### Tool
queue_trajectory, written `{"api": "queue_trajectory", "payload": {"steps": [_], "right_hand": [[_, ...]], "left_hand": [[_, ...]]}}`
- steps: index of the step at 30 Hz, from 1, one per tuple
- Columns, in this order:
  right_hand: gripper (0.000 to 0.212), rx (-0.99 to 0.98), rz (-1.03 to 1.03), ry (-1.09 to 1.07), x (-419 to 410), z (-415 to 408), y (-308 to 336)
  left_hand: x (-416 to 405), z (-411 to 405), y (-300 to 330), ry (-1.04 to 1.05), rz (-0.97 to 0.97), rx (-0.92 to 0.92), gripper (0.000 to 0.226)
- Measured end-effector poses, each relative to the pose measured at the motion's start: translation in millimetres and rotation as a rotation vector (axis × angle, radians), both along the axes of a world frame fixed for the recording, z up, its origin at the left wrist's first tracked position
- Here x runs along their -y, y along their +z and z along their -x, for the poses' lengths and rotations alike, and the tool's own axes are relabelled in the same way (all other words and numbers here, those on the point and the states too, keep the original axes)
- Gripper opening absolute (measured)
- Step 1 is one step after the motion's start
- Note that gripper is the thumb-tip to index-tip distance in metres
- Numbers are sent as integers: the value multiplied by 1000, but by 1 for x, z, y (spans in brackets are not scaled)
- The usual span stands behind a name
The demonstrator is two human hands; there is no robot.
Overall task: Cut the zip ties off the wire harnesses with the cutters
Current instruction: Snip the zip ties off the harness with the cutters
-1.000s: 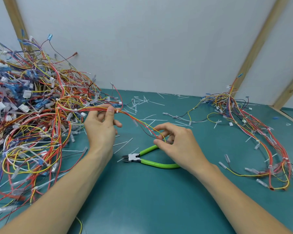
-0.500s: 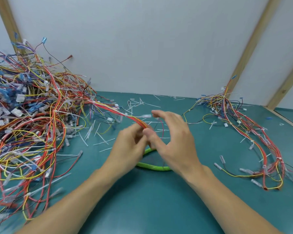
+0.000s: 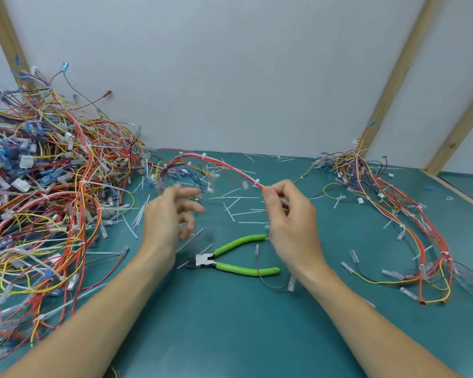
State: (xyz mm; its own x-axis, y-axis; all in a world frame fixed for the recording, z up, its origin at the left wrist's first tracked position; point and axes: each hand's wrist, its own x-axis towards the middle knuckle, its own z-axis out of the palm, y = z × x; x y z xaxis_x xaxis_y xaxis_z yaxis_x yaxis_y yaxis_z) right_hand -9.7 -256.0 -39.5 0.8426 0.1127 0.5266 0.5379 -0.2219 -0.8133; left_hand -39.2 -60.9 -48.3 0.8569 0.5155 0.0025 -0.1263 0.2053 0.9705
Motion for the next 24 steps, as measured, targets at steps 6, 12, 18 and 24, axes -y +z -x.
{"api": "queue_trajectory", "payload": {"steps": [6,12,18,24], "right_hand": [[35,-501,-548,91,11,-17,10],[34,-397,-191,117,9,-18,-5],[28,-257,-51,149,11,-16,-4],[28,-58,53,242,16,-10,-2]], "left_hand": [[-5,-2,1,-8,246,29,32],[9,-10,18,-145,249,28,45],[19,-34,50,-88,268,68,35],[42,-57,59,-267,249,-156,28]]}}
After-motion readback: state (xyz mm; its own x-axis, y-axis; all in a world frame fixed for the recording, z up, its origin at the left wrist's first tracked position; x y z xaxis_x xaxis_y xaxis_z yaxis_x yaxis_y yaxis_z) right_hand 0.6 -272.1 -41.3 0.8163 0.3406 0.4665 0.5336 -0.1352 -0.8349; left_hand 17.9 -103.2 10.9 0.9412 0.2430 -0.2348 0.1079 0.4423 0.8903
